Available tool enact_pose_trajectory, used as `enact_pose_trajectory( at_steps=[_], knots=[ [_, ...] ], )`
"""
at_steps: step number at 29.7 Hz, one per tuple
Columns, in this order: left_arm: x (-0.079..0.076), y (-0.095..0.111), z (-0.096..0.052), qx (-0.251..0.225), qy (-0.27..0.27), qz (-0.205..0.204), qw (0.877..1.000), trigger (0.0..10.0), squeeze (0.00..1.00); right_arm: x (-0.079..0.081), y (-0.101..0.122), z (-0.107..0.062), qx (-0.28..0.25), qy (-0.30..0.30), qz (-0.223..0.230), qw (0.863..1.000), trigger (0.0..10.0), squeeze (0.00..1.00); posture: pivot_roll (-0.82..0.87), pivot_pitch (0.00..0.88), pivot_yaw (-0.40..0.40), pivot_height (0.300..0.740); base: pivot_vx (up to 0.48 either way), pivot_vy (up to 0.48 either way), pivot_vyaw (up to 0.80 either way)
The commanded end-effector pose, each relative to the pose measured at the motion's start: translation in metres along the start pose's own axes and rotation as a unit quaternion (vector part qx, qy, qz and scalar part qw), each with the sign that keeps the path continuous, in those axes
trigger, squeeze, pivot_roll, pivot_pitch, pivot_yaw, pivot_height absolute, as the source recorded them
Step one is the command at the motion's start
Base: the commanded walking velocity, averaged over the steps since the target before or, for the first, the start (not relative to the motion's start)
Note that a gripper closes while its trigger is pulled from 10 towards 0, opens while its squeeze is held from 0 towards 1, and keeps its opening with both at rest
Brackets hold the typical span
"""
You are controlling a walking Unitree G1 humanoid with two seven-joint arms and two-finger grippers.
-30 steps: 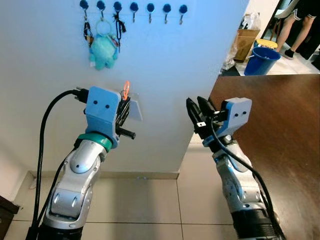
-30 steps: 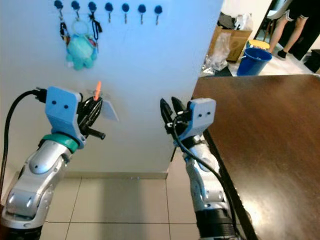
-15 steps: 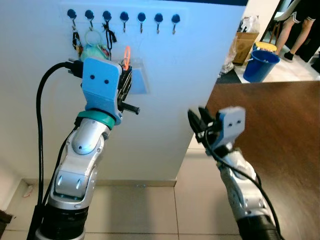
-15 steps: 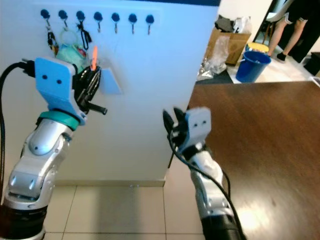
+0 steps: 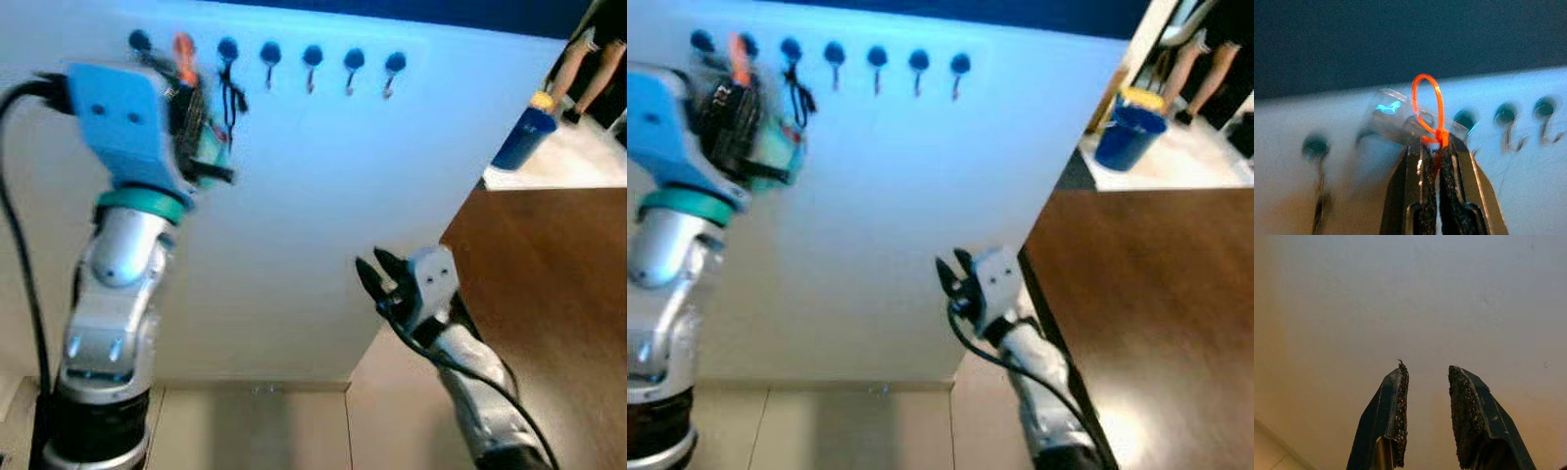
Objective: Hang keys on a hook
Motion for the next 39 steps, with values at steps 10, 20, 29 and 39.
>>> enact_pose_trajectory(
  at_steps=[10,20,29,39],
  knots=[
    [-0.029,0.007,-0.006,0.003,-0.097,-0.013,0.995,10.0,0.0,0.006,-0.006,-0.002,0.004,0.003,0.003,1.0,10.0,0.0,0.08,0.1,0.043,0.74,0.0,0.0,0.0],
    [-0.049,-0.02,-0.019,0.081,-0.172,0.003,0.982,10.0,0.0,0.005,-0.004,0.002,-0.002,0.0,0.007,1.0,10.0,0.0,0.08,0.101,0.045,0.74,0.0,0.0,0.0],
    [-0.028,-0.069,-0.013,0.17,-0.101,0.119,0.973,10.0,0.0,0.005,0.0,0.004,-0.01,-0.004,0.008,1.0,10.0,0.0,0.08,0.103,0.05,0.74,0.0,0.0,0.0],
    [0.003,-0.068,-0.011,0.154,0.008,0.138,0.978,10.0,0.0,0.006,0.001,0.005,-0.013,-0.005,0.009,1.0,10.0,0.0,0.08,0.1,0.052,0.74,0.0,0.0,0.0]
  ],
)
Point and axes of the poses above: a point about 5 cm out from each wrist's last joint towards the gripper, its own z axis pointing out of the wrist towards the gripper, its own y axis along the axis of the wrist's last joint, x = y × z, the point moved 4 cm from there along z, pointing out of the wrist towards the gripper, and after that the axes turned 11 degrees about -z, right-handed, at the moved point
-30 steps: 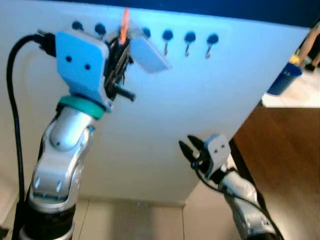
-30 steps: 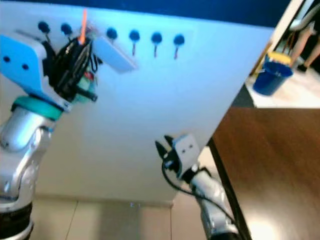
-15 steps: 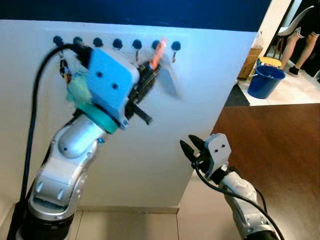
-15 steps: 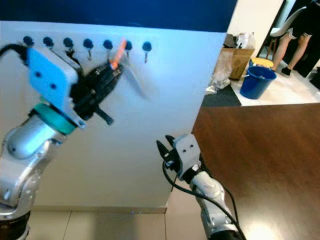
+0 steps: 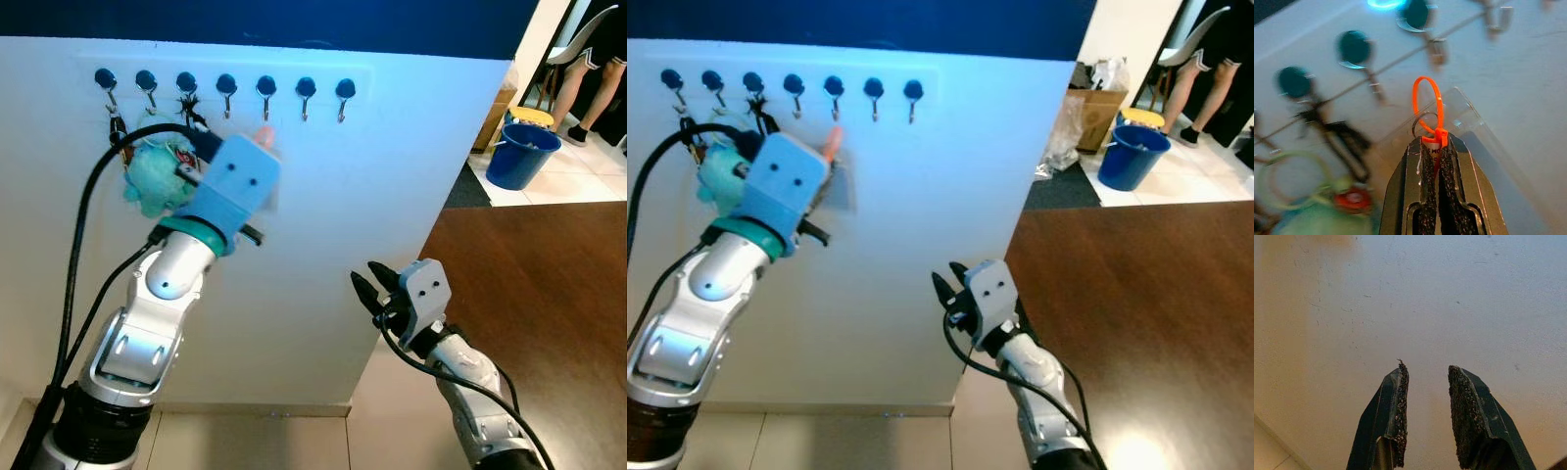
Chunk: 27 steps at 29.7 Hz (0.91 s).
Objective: Hang keys on a hook
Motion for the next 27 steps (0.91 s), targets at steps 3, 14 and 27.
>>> enact_pose_trajectory(
  at_steps=[3,14,27],
  knots=[
    [0.006,0.005,-0.003,-0.017,0.019,-0.005,1.0,10.0,0.0,0.0,-0.002,-0.001,-0.001,-0.004,0.006,1.0,10.0,0.0,0.08,0.099,0.051,0.74,0.0,0.0,0.0],
    [0.002,0.001,-0.005,-0.009,0.011,-0.112,0.994,10.0,0.0,0.0,-0.002,0.0,-0.001,-0.001,0.004,1.0,10.0,0.0,0.08,0.09,0.045,0.74,0.0,0.0,0.0],
    [-0.014,0.03,-0.024,-0.07,-0.089,-0.169,0.979,10.0,0.0,-0.001,-0.004,-0.002,0.001,-0.001,0.002,1.0,10.0,0.0,0.08,0.091,0.045,0.74,0.0,0.0,0.0]
  ],
)
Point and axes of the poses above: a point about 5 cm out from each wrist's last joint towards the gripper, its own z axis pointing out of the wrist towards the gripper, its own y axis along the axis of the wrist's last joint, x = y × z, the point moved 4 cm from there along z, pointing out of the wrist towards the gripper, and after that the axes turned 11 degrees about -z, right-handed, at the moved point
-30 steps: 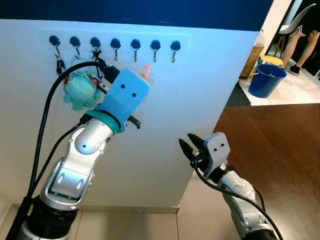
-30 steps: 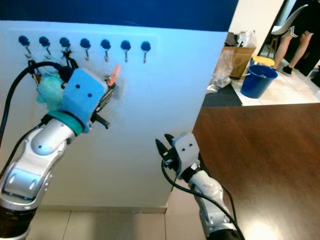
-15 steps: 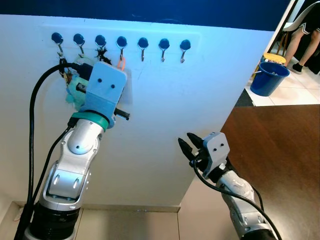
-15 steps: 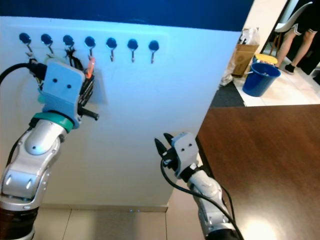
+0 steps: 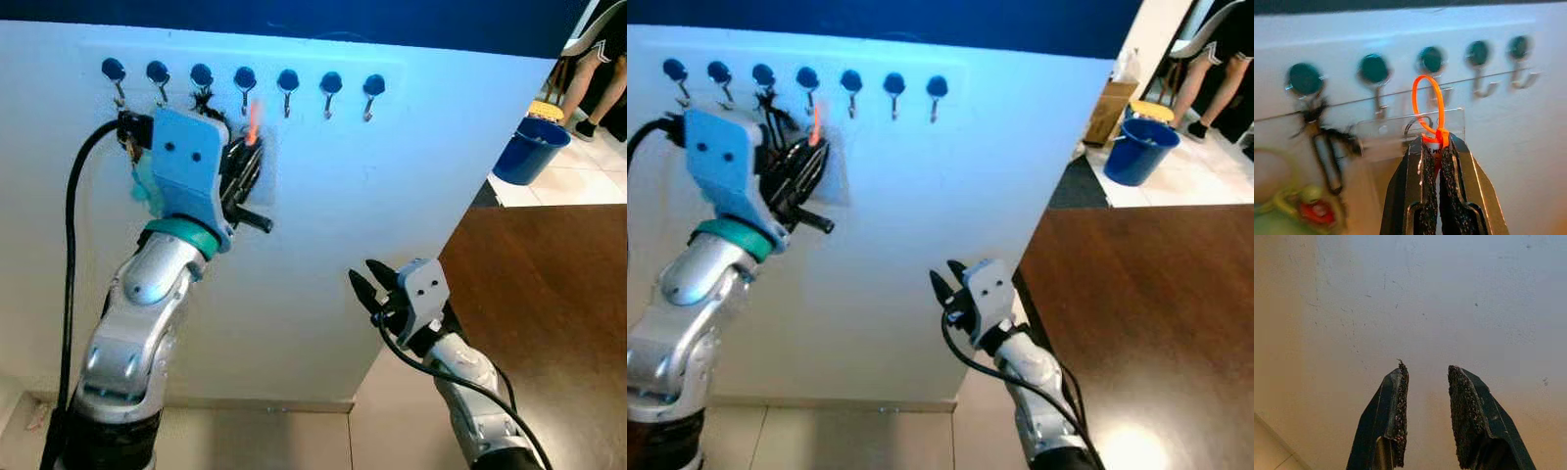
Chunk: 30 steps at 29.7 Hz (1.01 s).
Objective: Hang keys on a hook
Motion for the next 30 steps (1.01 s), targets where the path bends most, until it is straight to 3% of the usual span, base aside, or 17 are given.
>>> enact_pose_trajectory(
  at_steps=[1,4,8,9,11,12,13,21,27,30],
  knots=[
    [-0.004,0.004,-0.005,-0.009,-0.011,0.023,1.0,10.0,0.0,-0.001,-0.005,-0.003,0.007,-0.001,0.004,1.0,10.0,0.0,0.08,0.092,0.045,0.74,0.0,0.0,0.0],
    [-0.009,0.004,-0.011,-0.005,-0.026,0.055,0.998,10.0,0.0,0.001,-0.006,-0.003,0.007,0.001,0.005,1.0,10.0,0.0,0.08,0.094,0.042,0.74,0.0,0.0,0.0],
    [-0.007,0.001,-0.011,0.001,-0.018,0.062,0.998,10.0,0.0,0.002,-0.005,-0.002,0.006,0.003,0.006,1.0,10.0,0.0,0.09,0.095,0.041,0.74,0.0,0.0,0.0],
    [0.005,-0.006,-0.005,0.017,0.021,0.105,0.994,10.0,0.0,0.002,-0.005,-0.001,0.005,0.004,0.006,1.0,10.0,0.0,0.08,0.094,0.04,0.74,0.0,0.0,0.0],
    [0.005,-0.006,-0.005,0.017,0.021,0.105,0.994,10.0,0.0,0.002,-0.005,-0.001,0.005,0.004,0.006,1.0,10.0,0.0,0.08,0.094,0.04,0.74,0.0,0.0,0.0],
    [0.018,-0.009,0.002,0.025,0.057,0.139,0.988,10.0,0.0,0.001,-0.004,-0.001,0.003,0.002,0.006,1.0,10.0,0.0,0.08,0.096,0.042,0.74,0.0,0.0,0.0],
    [0.022,-0.009,0.005,0.025,0.068,0.147,0.986,10.0,0.0,0.0,-0.003,-0.001,0.003,0.001,0.005,1.0,10.0,0.0,0.08,0.096,0.042,0.74,0.0,0.0,0.0],
    [0.038,-0.002,0.008,0.014,0.119,0.171,0.978,10.0,0.0,-0.001,-0.004,-0.003,0.005,-0.001,0.004,1.0,10.0,0.0,0.07,0.102,0.044,0.74,0.0,0.0,0.0],
    [0.04,0.004,0.004,0.001,0.124,0.172,0.977,10.0,0.0,0.0,-0.005,-0.003,0.005,0.0,0.005,1.0,10.0,0.0,0.08,0.104,0.042,0.74,0.0,0.0,0.0],
    [0.033,0.009,0.001,-0.017,0.103,0.154,0.983,10.0,0.0,0.0,-0.005,-0.002,0.005,0.001,0.006,1.0,10.0,0.0,0.08,0.105,0.042,0.74,0.0,0.0,0.0]
  ],
)
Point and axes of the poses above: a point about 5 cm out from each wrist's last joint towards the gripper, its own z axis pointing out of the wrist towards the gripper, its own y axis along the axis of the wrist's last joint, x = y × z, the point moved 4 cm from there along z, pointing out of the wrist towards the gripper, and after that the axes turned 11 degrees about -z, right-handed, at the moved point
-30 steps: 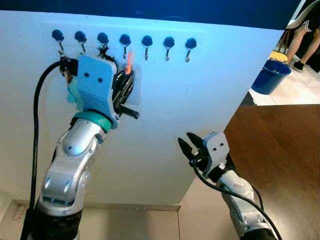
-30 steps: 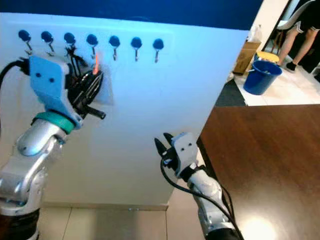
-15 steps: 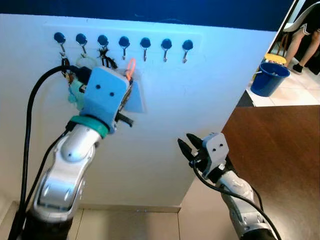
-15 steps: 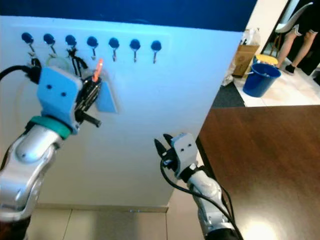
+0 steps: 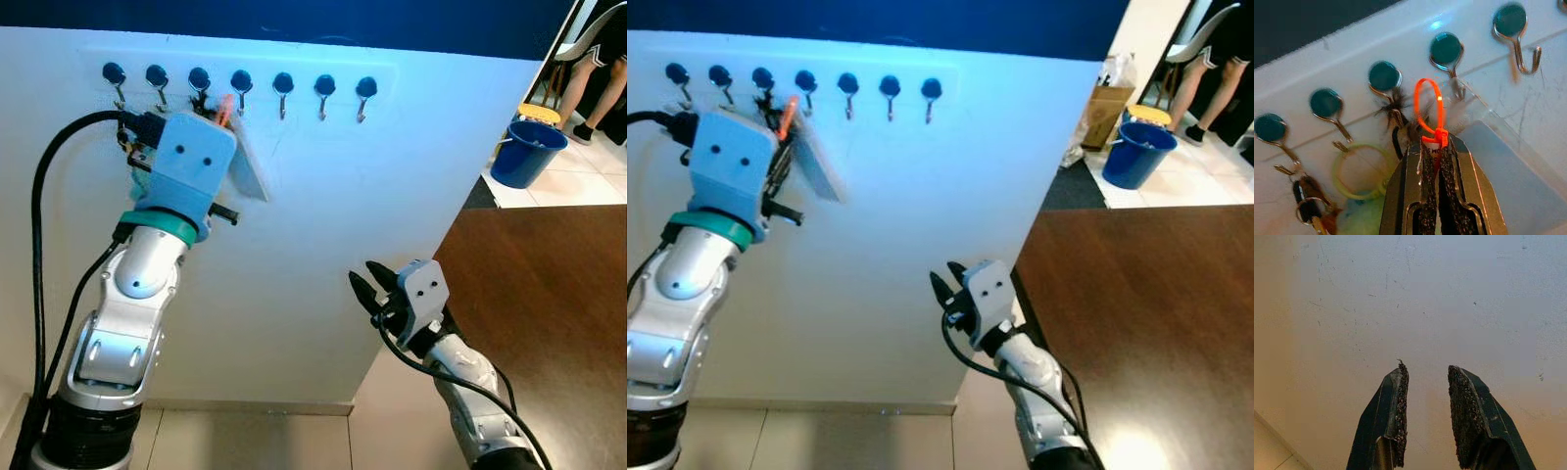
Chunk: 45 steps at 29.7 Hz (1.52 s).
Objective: Hang keys on a hook
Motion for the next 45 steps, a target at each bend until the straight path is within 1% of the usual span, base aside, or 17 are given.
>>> enact_pose_trajectory(
  at_steps=[1,4,7,8,11,14,18,24,28,34,38,40,42,43,44,45],
  knots=[
    [-0.001,0.007,-0.004,-0.02,-0.009,-0.009,1.0,10.0,0.0,0.0,-0.002,-0.002,0.001,-0.001,0.004,1.0,10.0,0.0,0.08,0.105,0.042,0.74,0.0,0.0,0.0],
    [-0.005,0.012,-0.007,-0.03,-0.022,-0.015,0.999,10.0,0.0,-0.001,-0.002,-0.002,0.001,-0.001,0.004,1.0,10.0,0.0,0.08,0.106,0.041,0.74,0.0,0.0,0.0],
    [-0.005,0.012,-0.008,-0.03,-0.023,-0.013,0.999,10.0,0.0,0.0,-0.002,-0.002,0.002,-0.001,0.004,1.0,10.0,0.0,0.08,0.107,0.041,0.74,0.0,0.0,0.0],
    [-0.005,0.01,-0.005,-0.027,-0.019,-0.004,0.999,10.0,0.0,0.0,-0.002,-0.002,0.002,0.0,0.004,1.0,10.0,0.0,0.08,0.105,0.041,0.74,0.0,0.0,0.0],
    [-0.005,0.009,-0.004,-0.027,-0.018,-0.002,0.999,10.0,0.0,0.0,-0.002,-0.001,0.001,0.0,0.004,1.0,10.0,0.0,0.08,0.105,0.041,0.74,0.0,0.0,0.0],
    [-0.012,0.009,-0.003,-0.029,-0.028,0.006,0.999,10.0,0.0,0.0,-0.002,-0.001,0.001,-0.001,0.003,1.0,10.0,0.0,0.08,0.106,0.042,0.74,0.0,0.0,0.0],
    [-0.014,0.006,-0.001,-0.024,-0.027,0.013,0.999,10.0,0.0,0.0,-0.002,-0.002,0.001,-0.001,0.003,1.0,10.0,0.0,0.08,0.109,0.042,0.74,0.0,0.0,0.0],
    [-0.016,0.0,0.003,-0.014,-0.023,0.017,0.999,10.0,0.0,0.001,-0.001,-0.001,0.0,-0.001,0.004,1.0,10.0,0.0,0.07,0.11,0.045,0.74,0.0,0.0,0.0],
    [-0.019,0.001,0.004,-0.016,-0.03,0.013,0.999,10.0,0.0,0.001,-0.002,-0.002,0.002,-0.002,0.005,1.0,10.0,0.0,0.07,0.113,0.047,0.74,0.0,0.0,0.0],
    [-0.023,-0.001,0.002,-0.014,-0.037,0.014,0.999,10.0,0.0,0.001,-0.002,-0.002,0.002,-0.002,0.006,1.0,10.0,0.0,0.07,0.113,0.047,0.74,0.0,0.0,0.0],
    [-0.031,-0.003,-0.001,-0.012,-0.052,0.013,0.998,10.0,0.0,0.001,-0.003,-0.002,0.002,-0.002,0.006,1.0,10.0,0.0,0.08,0.113,0.048,0.74,0.0,0.0,0.0],
    [-0.032,-0.004,-0.002,-0.011,-0.055,0.015,0.998,10.0,0.0,0.001,-0.003,-0.002,0.002,-0.002,0.007,1.0,10.0,0.0,0.08,0.113,0.048,0.74,0.0,0.0,0.0],
    [-0.04,-0.008,-0.006,-0.006,-0.069,0.02,0.997,10.0,0.0,0.001,-0.003,-0.002,0.003,-0.002,0.007,1.0,10.0,0.0,0.08,0.112,0.046,0.74,0.0,0.0,0.0],
    [-0.04,-0.008,-0.006,-0.006,-0.069,0.02,0.997,10.0,0.0,0.001,-0.003,-0.002,0.003,-0.002,0.007,1.0,10.0,0.0,0.08,0.112,0.046,0.74,0.0,0.0,0.0],
    [-0.044,-0.009,-0.008,-0.004,-0.077,0.022,0.997,10.0,0.0,0.001,-0.003,-0.002,0.004,-0.002,0.007,1.0,10.0,0.0,0.08,0.112,0.046,0.74,0.0,0.0,0.0],
    [-0.044,-0.009,-0.008,-0.004,-0.077,0.022,0.997,10.0,0.0,0.001,-0.003,-0.002,0.004,-0.002,0.007,1.0,10.0,0.0,0.08,0.112,0.046,0.74,0.0,0.0,0.0]
  ],
)
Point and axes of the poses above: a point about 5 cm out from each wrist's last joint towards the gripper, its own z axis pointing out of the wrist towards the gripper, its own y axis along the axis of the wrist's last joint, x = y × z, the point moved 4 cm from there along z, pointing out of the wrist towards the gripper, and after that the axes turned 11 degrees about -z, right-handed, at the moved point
